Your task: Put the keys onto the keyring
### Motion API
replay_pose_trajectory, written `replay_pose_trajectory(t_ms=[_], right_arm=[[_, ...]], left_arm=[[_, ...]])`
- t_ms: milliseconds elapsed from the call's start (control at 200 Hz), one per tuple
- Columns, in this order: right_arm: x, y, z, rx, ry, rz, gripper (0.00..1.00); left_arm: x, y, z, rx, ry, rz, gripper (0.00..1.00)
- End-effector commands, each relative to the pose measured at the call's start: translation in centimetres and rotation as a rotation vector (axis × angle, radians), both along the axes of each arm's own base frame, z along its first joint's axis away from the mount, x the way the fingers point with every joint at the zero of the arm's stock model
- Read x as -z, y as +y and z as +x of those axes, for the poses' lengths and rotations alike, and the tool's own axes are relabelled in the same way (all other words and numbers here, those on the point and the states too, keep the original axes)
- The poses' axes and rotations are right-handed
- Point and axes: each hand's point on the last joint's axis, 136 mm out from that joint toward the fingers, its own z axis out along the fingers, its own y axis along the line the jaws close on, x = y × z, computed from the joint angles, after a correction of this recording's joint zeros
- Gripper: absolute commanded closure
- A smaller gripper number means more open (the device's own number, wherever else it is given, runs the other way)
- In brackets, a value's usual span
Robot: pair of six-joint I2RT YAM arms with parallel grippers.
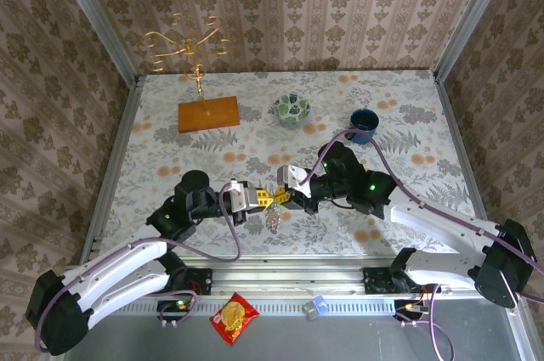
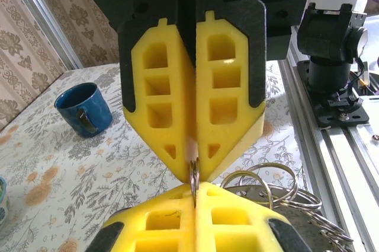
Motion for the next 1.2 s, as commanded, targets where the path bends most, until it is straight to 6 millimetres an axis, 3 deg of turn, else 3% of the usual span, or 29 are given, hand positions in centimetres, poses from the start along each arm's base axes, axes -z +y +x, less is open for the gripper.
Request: replay_pose_trajectory(t_ms=[0,110,190,305,655,820,930,1045,1195], right_arm=[[-0.1,0.5,-0.2,-0.031,0.019,0.027,0.97],[0.0,0.3,-0.3,-0.038,0.011,0.003,1.00],[0.1,0.0,-0.2,-0.036,-0.005,-0.031,1.00],[0.5,-0.5,0.0,-0.032,-0.025,-0.105,1.00],[1.0,0.0,0.1,-0.089,-0.124,-0.275,1.00],[1.3,0.5,-0.6,-0.127,-0.154,-0.324,1.00],[0.5,0.8,-0.7,-0.109,-0.130,-0.268,1.00],[-0.5,0.3,0.2,-0.039,-0.096,-0.159,0.83],[-0.7,-0.6,0.7,0.006,-0.029,-0.077,0.76]], left_arm=[[-1.2,-0.2,-0.5,0.026,-0.018,-0.050,1.00],[-0.9,0.0,0.3,-0.028,-0.014,-0.038,1.00],[-0.6,0.3,0.8,-0.068,-0.015,-0.020,0.81],[0.0,0.5,1.1,-0.085,-0.016,0.030,0.78],[0.7,-0.2,1.1,-0.053,-0.012,0.115,0.84],[0.4,-0.3,1.1,-0.052,-0.017,0.112,0.92],[0.3,-0.3,0.9,-0.048,-0.020,0.110,1.00],[0.2,-0.2,0.8,-0.047,-0.024,0.097,1.00],[-0.2,-0.3,0.7,-0.042,-0.036,0.057,1.00]])
